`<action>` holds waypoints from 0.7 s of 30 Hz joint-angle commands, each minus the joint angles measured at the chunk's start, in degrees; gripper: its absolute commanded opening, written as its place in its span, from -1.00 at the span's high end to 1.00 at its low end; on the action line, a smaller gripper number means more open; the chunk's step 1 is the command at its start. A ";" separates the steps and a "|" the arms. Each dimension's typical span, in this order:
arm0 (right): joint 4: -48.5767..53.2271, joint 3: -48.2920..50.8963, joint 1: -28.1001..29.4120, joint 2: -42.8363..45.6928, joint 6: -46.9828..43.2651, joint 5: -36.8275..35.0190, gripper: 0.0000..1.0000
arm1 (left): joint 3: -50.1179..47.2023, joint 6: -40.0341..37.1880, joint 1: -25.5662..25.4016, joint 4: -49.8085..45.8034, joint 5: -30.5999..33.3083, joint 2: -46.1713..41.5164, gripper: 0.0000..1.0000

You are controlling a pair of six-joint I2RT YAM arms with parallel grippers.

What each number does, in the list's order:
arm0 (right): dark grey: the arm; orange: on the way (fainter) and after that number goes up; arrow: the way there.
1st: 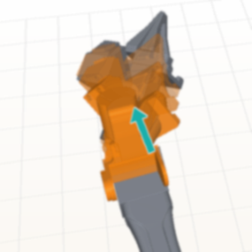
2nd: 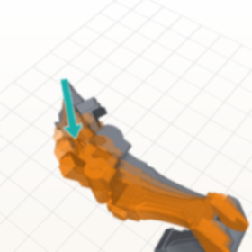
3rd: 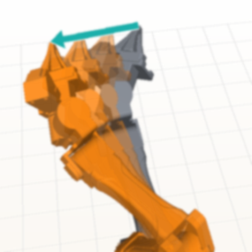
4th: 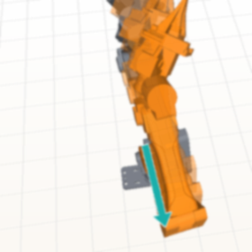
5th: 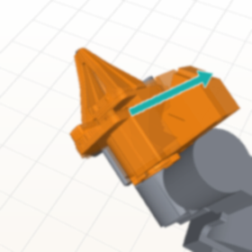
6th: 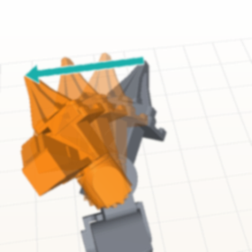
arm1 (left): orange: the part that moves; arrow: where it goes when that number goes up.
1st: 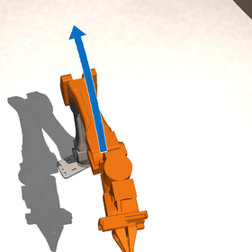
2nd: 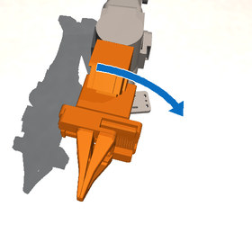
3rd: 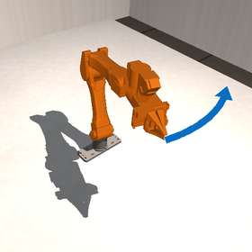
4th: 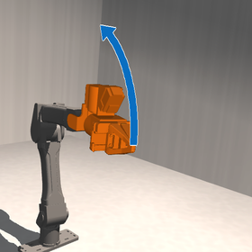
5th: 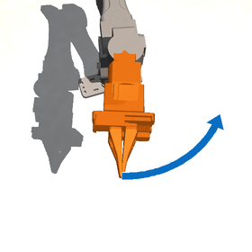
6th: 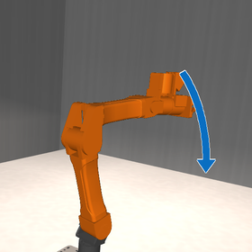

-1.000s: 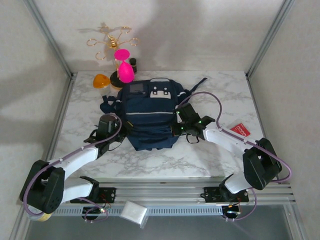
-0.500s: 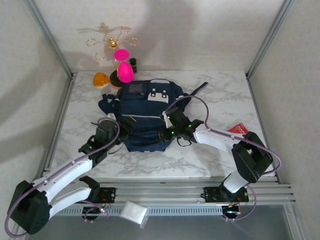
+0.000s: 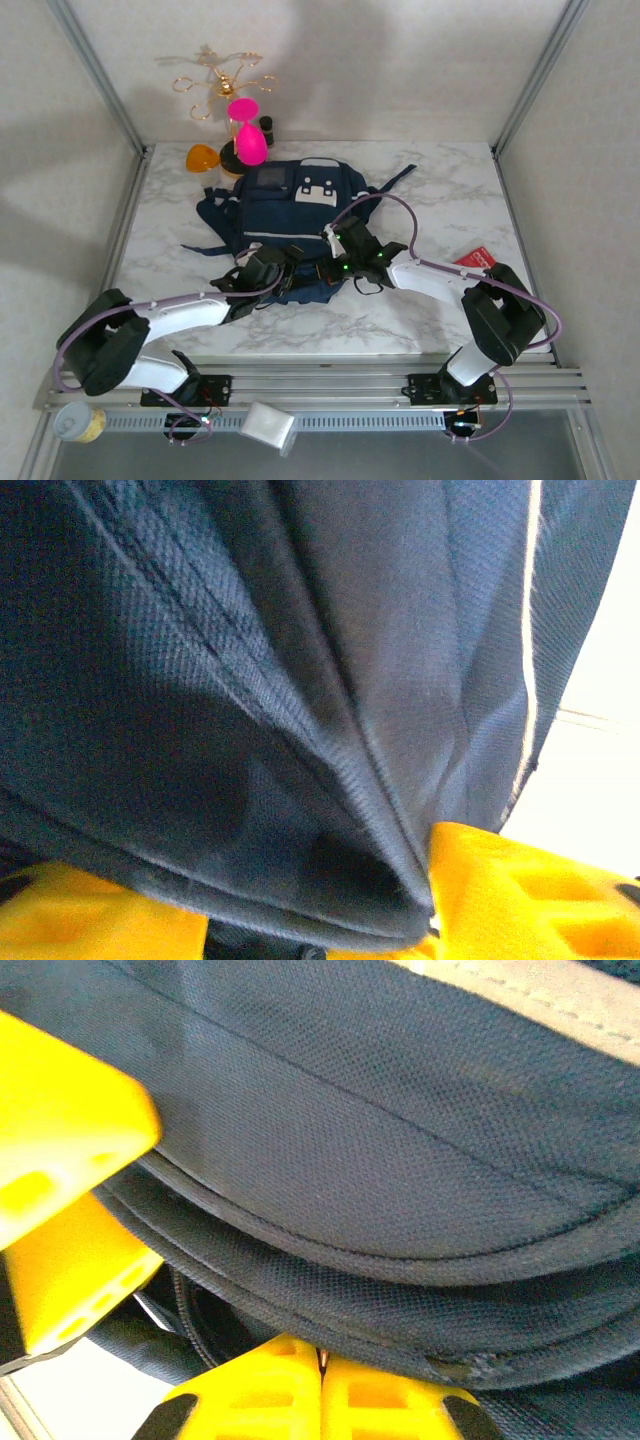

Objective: Pack the student bag
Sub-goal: Zip the student bag at the center of the table.

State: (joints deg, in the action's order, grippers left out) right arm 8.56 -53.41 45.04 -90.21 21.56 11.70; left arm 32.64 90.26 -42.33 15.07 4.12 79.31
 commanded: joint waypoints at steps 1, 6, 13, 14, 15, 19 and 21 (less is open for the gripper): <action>-4.92 0.37 0.56 -0.18 -1.44 2.28 1.00 | 1.03 2.52 0.09 3.37 4.36 1.63 0.03; -3.40 0.22 -1.65 0.30 -2.07 1.84 1.00 | 2.10 -0.83 0.99 -2.39 7.55 0.32 0.55; 0.39 0.54 -3.57 2.83 -5.90 0.19 1.00 | 0.73 -4.97 2.81 -6.20 7.84 -4.80 1.00; 1.38 0.34 -3.79 3.32 -6.23 -0.48 1.00 | 0.68 -5.91 3.48 -7.46 7.87 -5.68 1.00; 2.30 0.11 -3.82 3.67 -6.55 -1.35 1.00 | 0.69 -6.61 3.88 -9.04 8.30 -6.61 1.00; 4.53 0.47 -4.08 5.99 -8.11 -4.34 1.00 | -0.27 -11.24 6.82 -13.39 8.98 -11.21 1.00; 4.11 1.16 -4.17 7.13 -10.13 -5.56 1.00 | -0.43 -13.57 8.87 -15.95 8.72 -12.98 1.00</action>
State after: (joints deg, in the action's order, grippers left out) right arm 9.67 -53.12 42.89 -85.78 14.74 13.47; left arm 33.52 82.70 -38.20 7.31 4.86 69.36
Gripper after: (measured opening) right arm 0.053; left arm 0.082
